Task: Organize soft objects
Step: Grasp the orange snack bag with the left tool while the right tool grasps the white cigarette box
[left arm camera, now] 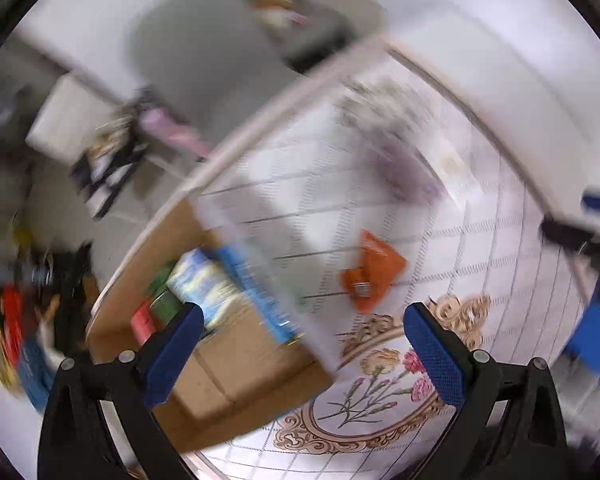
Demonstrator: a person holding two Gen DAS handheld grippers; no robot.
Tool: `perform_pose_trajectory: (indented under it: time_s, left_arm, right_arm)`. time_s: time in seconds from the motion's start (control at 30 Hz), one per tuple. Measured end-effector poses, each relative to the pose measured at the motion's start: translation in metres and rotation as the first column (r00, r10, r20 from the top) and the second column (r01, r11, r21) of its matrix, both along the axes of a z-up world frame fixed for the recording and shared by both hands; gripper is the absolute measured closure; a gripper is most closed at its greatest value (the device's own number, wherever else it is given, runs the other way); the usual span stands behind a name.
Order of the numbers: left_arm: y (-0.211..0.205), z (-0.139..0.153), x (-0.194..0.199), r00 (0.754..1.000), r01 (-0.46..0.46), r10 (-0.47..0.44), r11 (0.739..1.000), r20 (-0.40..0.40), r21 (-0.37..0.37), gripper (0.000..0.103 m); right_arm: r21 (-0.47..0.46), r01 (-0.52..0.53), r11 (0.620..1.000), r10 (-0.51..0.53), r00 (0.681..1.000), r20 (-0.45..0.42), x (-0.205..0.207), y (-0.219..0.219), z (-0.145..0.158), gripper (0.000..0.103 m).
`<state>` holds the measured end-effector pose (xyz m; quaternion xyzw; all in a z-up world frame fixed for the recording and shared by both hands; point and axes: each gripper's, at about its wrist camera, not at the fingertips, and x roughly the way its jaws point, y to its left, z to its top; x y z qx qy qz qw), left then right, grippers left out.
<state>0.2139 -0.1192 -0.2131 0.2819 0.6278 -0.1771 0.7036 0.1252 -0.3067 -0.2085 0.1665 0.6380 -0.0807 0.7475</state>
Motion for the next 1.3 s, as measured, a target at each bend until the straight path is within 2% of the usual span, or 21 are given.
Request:
perform_pose_trajectory:
  time_s: [0.1, 0.27, 0.37, 0.4, 0.43, 0.47, 0.53, 0.6, 0.7, 0.77, 0.83, 0.9, 0.97, 1.07, 1.2, 1.3]
  left_arm:
    - [-0.034, -0.055, 0.009, 0.991, 0.094, -0.085, 0.992, -0.108, 0.088, 0.0]
    - [-0.062, -0.135, 0.013, 0.961, 0.168, -0.114, 0.965, -0.254, 0.202, 0.001]
    - [-0.065, -0.168, 0.01, 0.94, 0.192, -0.111, 0.954, -0.321, 0.232, 0.001]
    - [-0.065, -0.178, 0.011, 0.943, 0.188, -0.105, 0.95, -0.316, 0.247, 0.009]
    - [-0.065, -0.184, 0.011, 0.945, 0.183, -0.097, 0.949, -0.313, 0.258, 0.028]
    - [-0.063, -0.191, 0.012, 0.94, 0.169, -0.075, 0.949, -0.333, 0.264, 0.038]
    - [-0.06, -0.195, 0.015, 0.941, 0.122, -0.027, 0.957, -0.338, 0.264, 0.044]
    - [-0.06, -0.19, 0.019, 0.943, 0.07, 0.008, 0.972, -0.334, 0.223, 0.049]
    - [-0.057, -0.181, 0.031, 0.933, -0.048, 0.102, 0.986, -0.346, 0.161, 0.049]
    - [-0.053, -0.18, 0.038, 0.915, -0.119, 0.157, 0.985, -0.371, 0.122, 0.049]
    - [-0.049, -0.183, 0.043, 0.883, -0.21, 0.226, 0.974, -0.412, 0.086, 0.05]
    - [-0.046, -0.186, 0.044, 0.862, -0.254, 0.258, 0.965, -0.436, 0.069, 0.053]
    - [-0.044, -0.192, 0.043, 0.858, -0.268, 0.277, 0.96, -0.432, 0.083, 0.053]
    - [-0.045, -0.194, 0.042, 0.865, -0.261, 0.271, 0.962, -0.422, 0.083, 0.051]
    - [-0.049, -0.196, 0.041, 0.87, -0.242, 0.258, 0.966, -0.42, 0.093, 0.05]
    - [-0.052, -0.198, 0.036, 0.872, -0.229, 0.253, 0.967, -0.419, 0.108, 0.05]
  right_arm:
    - [0.008, 0.039, 0.999, -0.039, 0.998, -0.046, 0.003, -0.037, -0.026, 0.011]
    - [0.036, 0.038, 0.999, -0.034, 0.993, -0.109, 0.011, -0.063, -0.067, 0.011]
    - [0.051, 0.004, 0.999, 0.003, 0.992, -0.13, 0.021, -0.064, -0.086, 0.011]
    - [0.051, -0.005, 0.999, 0.012, 0.99, -0.137, 0.026, -0.062, -0.092, 0.011]
    - [0.046, -0.021, 0.999, 0.028, 0.988, -0.149, 0.033, -0.06, -0.101, 0.011]
    - [0.04, -0.035, 0.999, 0.041, 0.987, -0.157, 0.04, -0.058, -0.109, 0.011]
    - [0.009, -0.056, 0.998, 0.057, 0.981, -0.188, 0.055, -0.055, -0.13, 0.011]
    - [0.008, -0.074, 0.997, 0.074, 0.973, -0.218, 0.069, -0.051, -0.152, 0.011]
    - [0.025, -0.063, 0.998, 0.067, 0.961, -0.268, 0.088, -0.048, -0.187, 0.011]
    - [0.041, -0.058, 0.997, 0.067, 0.959, -0.276, 0.096, -0.046, -0.2, 0.011]
    - [0.034, -0.051, 0.998, 0.058, 0.957, -0.283, 0.104, -0.043, -0.21, 0.009]
    - [0.002, -0.05, 0.999, 0.048, 0.961, -0.274, 0.109, -0.039, -0.211, 0.009]
    - [-0.027, -0.067, 0.997, 0.056, 0.955, -0.292, 0.113, -0.033, -0.214, 0.009]
    - [-0.062, -0.116, 0.991, 0.09, 0.941, -0.325, 0.116, -0.023, -0.219, 0.01]
    - [-0.064, -0.131, 0.989, 0.104, 0.939, -0.328, 0.118, -0.017, -0.221, 0.012]
    - [-0.068, -0.126, 0.99, 0.098, 0.943, -0.319, 0.117, -0.015, -0.219, 0.019]
